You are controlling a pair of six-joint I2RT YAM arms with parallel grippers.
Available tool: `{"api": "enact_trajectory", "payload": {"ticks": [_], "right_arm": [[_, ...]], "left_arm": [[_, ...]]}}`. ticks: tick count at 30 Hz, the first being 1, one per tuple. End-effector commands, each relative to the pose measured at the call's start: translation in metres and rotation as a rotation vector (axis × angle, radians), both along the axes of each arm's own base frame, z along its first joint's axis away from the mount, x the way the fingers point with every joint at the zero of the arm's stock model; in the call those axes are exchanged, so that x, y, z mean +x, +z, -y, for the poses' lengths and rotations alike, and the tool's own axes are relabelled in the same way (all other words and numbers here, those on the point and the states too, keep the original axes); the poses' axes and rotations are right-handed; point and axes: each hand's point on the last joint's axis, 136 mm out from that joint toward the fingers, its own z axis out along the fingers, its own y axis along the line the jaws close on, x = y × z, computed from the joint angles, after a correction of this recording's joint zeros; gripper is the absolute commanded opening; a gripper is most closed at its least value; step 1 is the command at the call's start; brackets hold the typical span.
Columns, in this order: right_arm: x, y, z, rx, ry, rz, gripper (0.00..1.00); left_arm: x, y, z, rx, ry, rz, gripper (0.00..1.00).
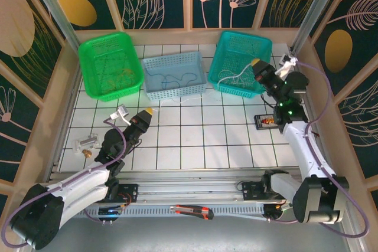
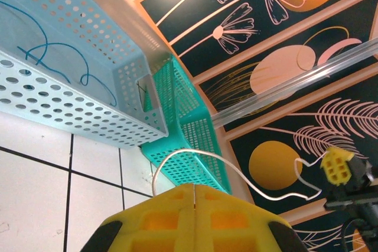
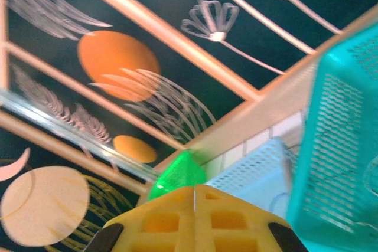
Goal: Untangle the cables
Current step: Place the cable in the container.
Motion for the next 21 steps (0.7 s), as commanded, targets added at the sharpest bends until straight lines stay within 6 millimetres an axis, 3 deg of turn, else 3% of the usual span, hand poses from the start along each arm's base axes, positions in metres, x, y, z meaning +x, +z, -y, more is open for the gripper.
{"api": "enact_trajectory", "payload": {"ticks": [1, 3, 7, 13, 19, 21], "right_arm": [[0.003, 0.051, -0.014, 0.018, 0.014, 0.122, 0.00], [0.006, 0.071, -0.022, 0.034, 0.039, 0.158, 0.00], [0.016, 0.106, -0.036, 0.056, 0.080, 0.218, 0.00], [0.038, 0.147, -0.046, 0.062, 0.098, 0.299, 0.00], [0.067, 0.168, -0.041, 0.007, 0.037, 0.343, 0.00], [0.076, 0.170, -0.036, -0.005, 0.013, 0.349, 0.00]], "left_arm": [[0.000, 0.001, -0.006, -0.001, 0.027, 0.013, 0.06], [0.000, 0.001, -0.006, -0.003, 0.026, 0.014, 0.11], [-0.001, 0.004, -0.006, -0.004, 0.025, 0.019, 0.36], [0.000, 0.003, -0.006, 0.001, 0.026, 0.015, 0.67], [0.002, 0.007, -0.005, 0.011, 0.024, 0.011, 0.96], [0.003, 0.006, -0.003, 0.021, 0.019, 0.007, 0.99]]}}
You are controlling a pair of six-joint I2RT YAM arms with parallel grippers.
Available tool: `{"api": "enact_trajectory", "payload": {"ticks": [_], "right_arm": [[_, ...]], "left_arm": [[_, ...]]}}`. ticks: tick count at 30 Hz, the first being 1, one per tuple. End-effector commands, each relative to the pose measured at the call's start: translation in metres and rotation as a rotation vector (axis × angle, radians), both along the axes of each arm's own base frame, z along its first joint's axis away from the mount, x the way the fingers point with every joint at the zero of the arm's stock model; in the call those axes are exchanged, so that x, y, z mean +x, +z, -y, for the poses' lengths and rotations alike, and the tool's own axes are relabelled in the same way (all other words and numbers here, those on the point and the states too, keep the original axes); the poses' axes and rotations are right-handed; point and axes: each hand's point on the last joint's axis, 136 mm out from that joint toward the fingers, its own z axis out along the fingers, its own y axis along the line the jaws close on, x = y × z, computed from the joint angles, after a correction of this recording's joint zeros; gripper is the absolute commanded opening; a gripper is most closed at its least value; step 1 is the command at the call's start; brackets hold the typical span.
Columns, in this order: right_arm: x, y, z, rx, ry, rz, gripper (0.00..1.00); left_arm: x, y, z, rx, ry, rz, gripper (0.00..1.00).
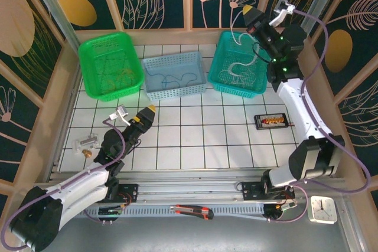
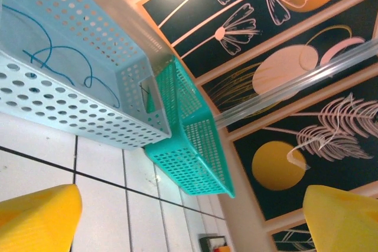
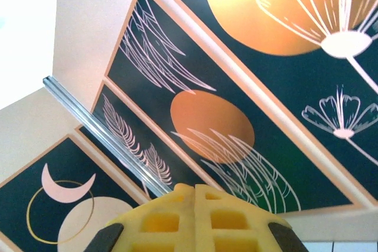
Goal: Untangle the cables
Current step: Place the cable in the container.
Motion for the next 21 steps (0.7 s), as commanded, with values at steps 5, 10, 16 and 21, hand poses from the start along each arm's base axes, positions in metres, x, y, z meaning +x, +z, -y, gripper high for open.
{"api": "enact_trajectory", "payload": {"ticks": [5, 10, 16, 21], "right_arm": [[0.025, 0.019, 0.021, -0.010, -0.104, 0.072, 0.00], [0.045, 0.012, 0.028, -0.004, -0.131, 0.075, 0.00], [0.075, -0.013, 0.041, -0.026, -0.182, 0.043, 0.00], [0.103, -0.068, 0.052, -0.096, -0.262, -0.046, 0.00]], "left_arm": [[0.005, 0.009, 0.000, 0.009, 0.014, 0.000, 0.99], [0.006, 0.011, 0.000, 0.019, 0.014, -0.002, 0.99], [0.007, 0.012, 0.002, 0.021, 0.009, -0.006, 0.99], [0.008, 0.014, 0.004, 0.020, -0.001, -0.007, 0.99]]}}
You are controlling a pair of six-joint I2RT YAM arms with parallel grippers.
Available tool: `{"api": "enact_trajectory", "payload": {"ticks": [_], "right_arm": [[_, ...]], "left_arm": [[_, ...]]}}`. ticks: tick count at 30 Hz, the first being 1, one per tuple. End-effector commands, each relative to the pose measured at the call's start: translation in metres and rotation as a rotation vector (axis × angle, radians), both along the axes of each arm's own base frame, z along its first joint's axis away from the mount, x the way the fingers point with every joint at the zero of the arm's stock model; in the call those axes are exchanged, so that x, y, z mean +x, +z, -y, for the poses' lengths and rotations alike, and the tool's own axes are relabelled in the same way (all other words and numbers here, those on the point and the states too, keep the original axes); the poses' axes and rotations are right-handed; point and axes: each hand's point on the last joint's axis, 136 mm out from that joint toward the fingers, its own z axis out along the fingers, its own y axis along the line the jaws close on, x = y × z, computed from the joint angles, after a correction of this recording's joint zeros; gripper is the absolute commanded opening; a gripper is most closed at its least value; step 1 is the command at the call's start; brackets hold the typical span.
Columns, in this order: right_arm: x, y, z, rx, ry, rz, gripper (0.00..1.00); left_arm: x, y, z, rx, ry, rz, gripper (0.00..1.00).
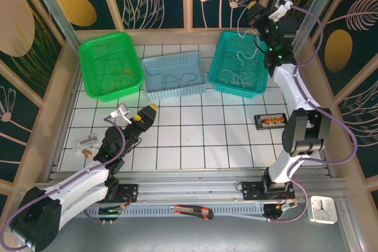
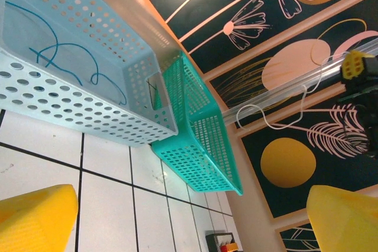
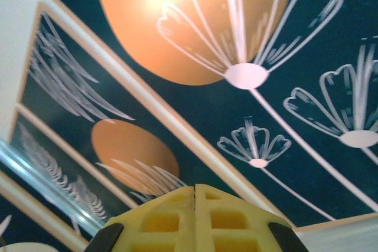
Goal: Untangle the cables
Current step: Place the cable in the container, then reset both arms
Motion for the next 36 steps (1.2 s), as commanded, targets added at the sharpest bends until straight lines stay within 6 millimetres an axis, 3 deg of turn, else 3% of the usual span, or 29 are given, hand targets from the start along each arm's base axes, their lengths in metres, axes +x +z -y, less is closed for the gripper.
{"api": "enact_trajectory", "payload": {"ticks": [1, 3, 4, 6, 7, 10, 12, 17, 22, 26, 30, 36], "right_arm": [[0.015, -0.026, 0.012, -0.062, -0.085, -0.004, 0.00], [0.024, -0.060, 0.015, -0.090, -0.107, -0.064, 0.00], [0.026, -0.075, 0.015, -0.104, -0.112, -0.092, 0.07], [0.031, -0.104, 0.014, -0.131, -0.110, -0.150, 0.41], [0.031, -0.111, 0.014, -0.144, -0.108, -0.166, 0.51], [0.022, -0.118, 0.014, -0.166, -0.112, -0.179, 0.84], [0.013, -0.110, 0.012, -0.181, -0.112, -0.165, 0.91], [-0.014, -0.091, 0.010, -0.212, -0.109, -0.146, 0.99], [-0.055, -0.088, 0.005, -0.244, -0.104, -0.132, 0.99], [-0.091, -0.106, 0.007, -0.268, -0.111, -0.152, 0.99], [-0.128, -0.134, 0.014, -0.308, -0.158, -0.198, 0.99], [-0.169, -0.185, 0.058, -0.390, -0.374, -0.304, 0.99]], "left_arm": [[0.004, 0.012, 0.002, -0.002, -0.001, 0.018, 0.99], [0.005, 0.014, 0.004, -0.001, -0.008, 0.022, 0.99], [0.005, 0.015, 0.005, 0.000, -0.015, 0.022, 0.99], [0.005, 0.016, 0.008, 0.002, -0.028, 0.024, 0.99], [0.005, 0.017, 0.010, 0.003, -0.035, 0.024, 0.99], [0.006, 0.020, 0.014, 0.013, -0.056, 0.029, 0.99], [0.006, 0.022, 0.016, 0.024, -0.066, 0.035, 0.99], [0.008, 0.027, 0.017, 0.070, -0.067, 0.050, 0.99], [0.010, 0.030, 0.014, 0.106, -0.043, 0.062, 0.99], [0.012, 0.034, 0.004, 0.145, 0.012, 0.084, 0.99], [0.017, 0.039, -0.021, 0.232, 0.147, 0.112, 0.99], [0.024, 0.056, -0.070, 0.496, 0.410, 0.188, 0.99]]}}
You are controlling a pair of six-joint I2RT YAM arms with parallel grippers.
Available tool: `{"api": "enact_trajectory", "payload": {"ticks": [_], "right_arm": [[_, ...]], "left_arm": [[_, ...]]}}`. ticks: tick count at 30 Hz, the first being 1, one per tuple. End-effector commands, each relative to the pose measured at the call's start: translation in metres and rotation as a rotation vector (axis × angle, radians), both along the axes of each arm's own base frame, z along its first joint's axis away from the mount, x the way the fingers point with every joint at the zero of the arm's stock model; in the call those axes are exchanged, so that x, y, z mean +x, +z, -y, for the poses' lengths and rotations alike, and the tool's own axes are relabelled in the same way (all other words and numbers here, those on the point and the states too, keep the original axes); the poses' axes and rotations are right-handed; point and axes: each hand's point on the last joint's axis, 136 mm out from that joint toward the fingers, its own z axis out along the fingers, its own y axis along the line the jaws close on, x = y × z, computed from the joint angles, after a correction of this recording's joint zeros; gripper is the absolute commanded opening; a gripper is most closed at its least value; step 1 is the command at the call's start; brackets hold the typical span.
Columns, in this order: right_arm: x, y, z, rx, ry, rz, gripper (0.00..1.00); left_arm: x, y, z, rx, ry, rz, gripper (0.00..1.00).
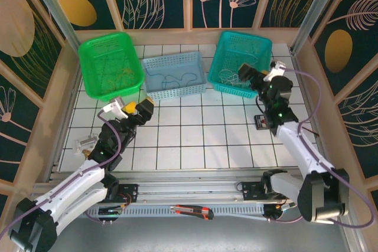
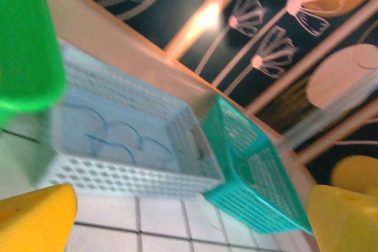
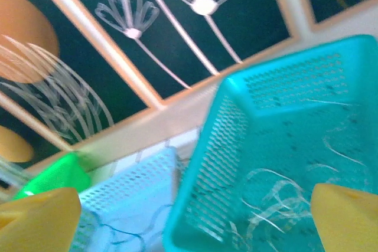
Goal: Untangle the cables
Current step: Reset both arms
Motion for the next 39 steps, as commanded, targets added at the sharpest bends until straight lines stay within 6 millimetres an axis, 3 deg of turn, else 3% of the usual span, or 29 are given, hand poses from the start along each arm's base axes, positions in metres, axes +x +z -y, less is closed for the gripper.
{"api": "enact_trajectory", "payload": {"ticks": [1, 5, 9, 13, 17, 25, 33, 36, 39], "right_arm": [[-0.017, -0.023, 0.039, -0.110, -0.199, -0.017, 0.99], [-0.038, -0.051, 0.071, -0.180, -0.353, 0.017, 0.99], [-0.041, -0.078, 0.081, -0.261, -0.377, -0.019, 0.99], [-0.039, -0.092, 0.091, -0.316, -0.411, -0.039, 0.99], [-0.041, -0.104, 0.105, -0.360, -0.477, -0.045, 0.99], [-0.036, -0.135, 0.102, -0.439, -0.439, -0.038, 0.99], [-0.026, -0.123, 0.094, -0.453, -0.368, 0.090, 0.99], [-0.034, -0.123, 0.100, -0.425, -0.375, 0.161, 0.99], [-0.030, -0.132, 0.090, -0.432, -0.306, 0.135, 0.99]], "left_arm": [[0.008, 0.021, -0.042, 0.209, 0.235, 0.072, 0.99], [0.011, 0.038, -0.075, 0.338, 0.399, 0.141, 0.99], [0.015, 0.053, -0.106, 0.420, 0.523, 0.172, 0.99], [0.019, 0.057, -0.135, 0.480, 0.604, 0.197, 0.99], [0.026, 0.031, -0.157, 0.518, 0.653, 0.148, 0.99], [0.041, -0.040, -0.160, 0.604, 0.646, 0.060, 0.99], [0.055, -0.073, -0.161, 0.643, 0.587, 0.036, 0.99], [0.063, -0.084, -0.157, 0.652, 0.546, 0.028, 0.99], [0.071, -0.089, -0.149, 0.675, 0.491, 0.019, 0.99]]}}
